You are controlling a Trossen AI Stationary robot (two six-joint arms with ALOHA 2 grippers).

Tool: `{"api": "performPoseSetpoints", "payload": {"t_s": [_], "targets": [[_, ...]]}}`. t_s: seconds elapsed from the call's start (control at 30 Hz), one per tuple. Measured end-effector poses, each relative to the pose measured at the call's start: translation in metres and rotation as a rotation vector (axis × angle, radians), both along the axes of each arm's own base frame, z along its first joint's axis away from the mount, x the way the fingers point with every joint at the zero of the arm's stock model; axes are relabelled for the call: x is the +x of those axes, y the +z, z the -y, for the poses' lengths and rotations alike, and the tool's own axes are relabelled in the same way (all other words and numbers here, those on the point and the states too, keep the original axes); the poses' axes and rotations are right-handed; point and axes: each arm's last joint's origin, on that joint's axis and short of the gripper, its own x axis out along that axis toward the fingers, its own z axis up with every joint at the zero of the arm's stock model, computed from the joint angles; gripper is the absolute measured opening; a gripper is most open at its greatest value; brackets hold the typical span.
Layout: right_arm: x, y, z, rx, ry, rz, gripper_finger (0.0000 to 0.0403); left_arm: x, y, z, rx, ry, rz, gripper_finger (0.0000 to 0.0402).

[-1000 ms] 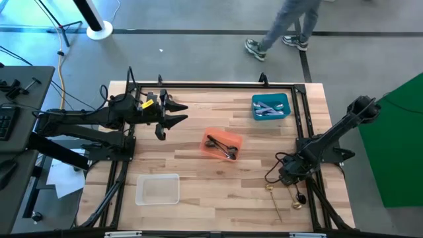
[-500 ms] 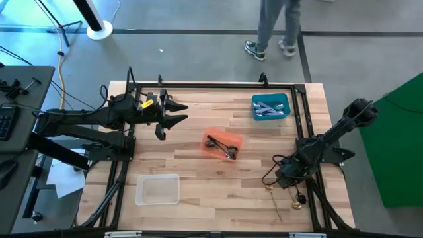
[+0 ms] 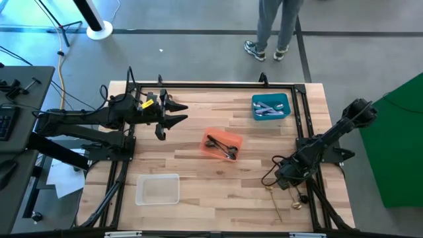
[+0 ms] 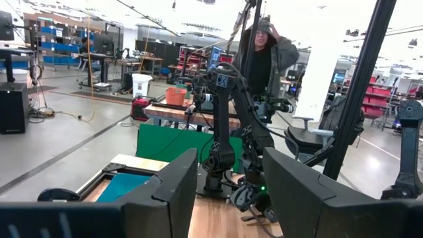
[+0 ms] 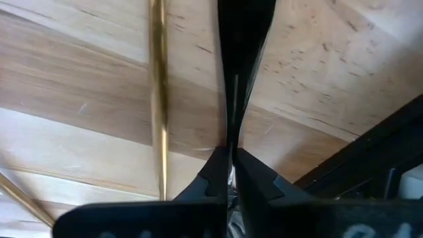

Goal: Sort silverware by color (type)
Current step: Put the black spoon into the orange bin

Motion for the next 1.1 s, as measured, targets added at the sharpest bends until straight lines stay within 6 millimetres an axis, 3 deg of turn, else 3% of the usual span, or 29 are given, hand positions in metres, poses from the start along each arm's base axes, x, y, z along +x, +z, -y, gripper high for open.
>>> {"api": "performPoseSetpoints", "payload": {"t_s": [1.1], "targets": [[0.004, 0.030, -0.001, -0.016, 0.000, 0.087, 0.0000, -0.006, 0.004, 0.000, 0.053, 0.008, 0.017, 0.0161]]}}
